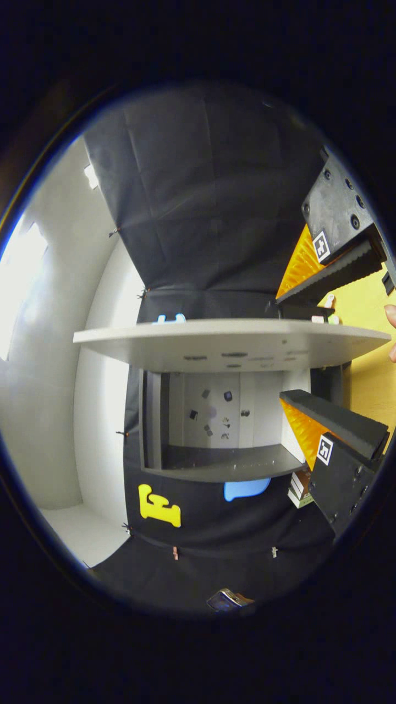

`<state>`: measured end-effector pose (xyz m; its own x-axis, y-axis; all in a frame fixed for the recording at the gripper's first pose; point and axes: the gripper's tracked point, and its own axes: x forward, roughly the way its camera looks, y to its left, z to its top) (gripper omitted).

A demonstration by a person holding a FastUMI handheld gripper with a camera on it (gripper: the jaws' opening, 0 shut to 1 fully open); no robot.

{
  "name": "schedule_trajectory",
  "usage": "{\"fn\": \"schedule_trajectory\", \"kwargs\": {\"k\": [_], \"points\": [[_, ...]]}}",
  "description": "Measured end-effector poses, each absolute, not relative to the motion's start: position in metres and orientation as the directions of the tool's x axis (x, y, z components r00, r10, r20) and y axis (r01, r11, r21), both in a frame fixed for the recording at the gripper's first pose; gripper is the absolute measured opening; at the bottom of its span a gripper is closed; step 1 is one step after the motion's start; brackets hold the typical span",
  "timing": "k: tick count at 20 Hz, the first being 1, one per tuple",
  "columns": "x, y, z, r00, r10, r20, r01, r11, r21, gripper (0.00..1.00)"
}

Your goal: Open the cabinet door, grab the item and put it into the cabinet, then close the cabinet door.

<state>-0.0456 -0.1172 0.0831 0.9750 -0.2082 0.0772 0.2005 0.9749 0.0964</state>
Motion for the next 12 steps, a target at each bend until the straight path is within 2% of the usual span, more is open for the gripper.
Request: {"fn": "schedule_trajectory", "kwargs": {"k": [6, 12], "points": [[-0.037, -0.21, 0.055, 0.929, -0.368, 0.032, 0.362, 0.924, 0.127, 0.97], [0.011, -0.242, -0.004, 0.929, -0.362, -0.081, 0.366, 0.929, 0.048, 0.98]]}}
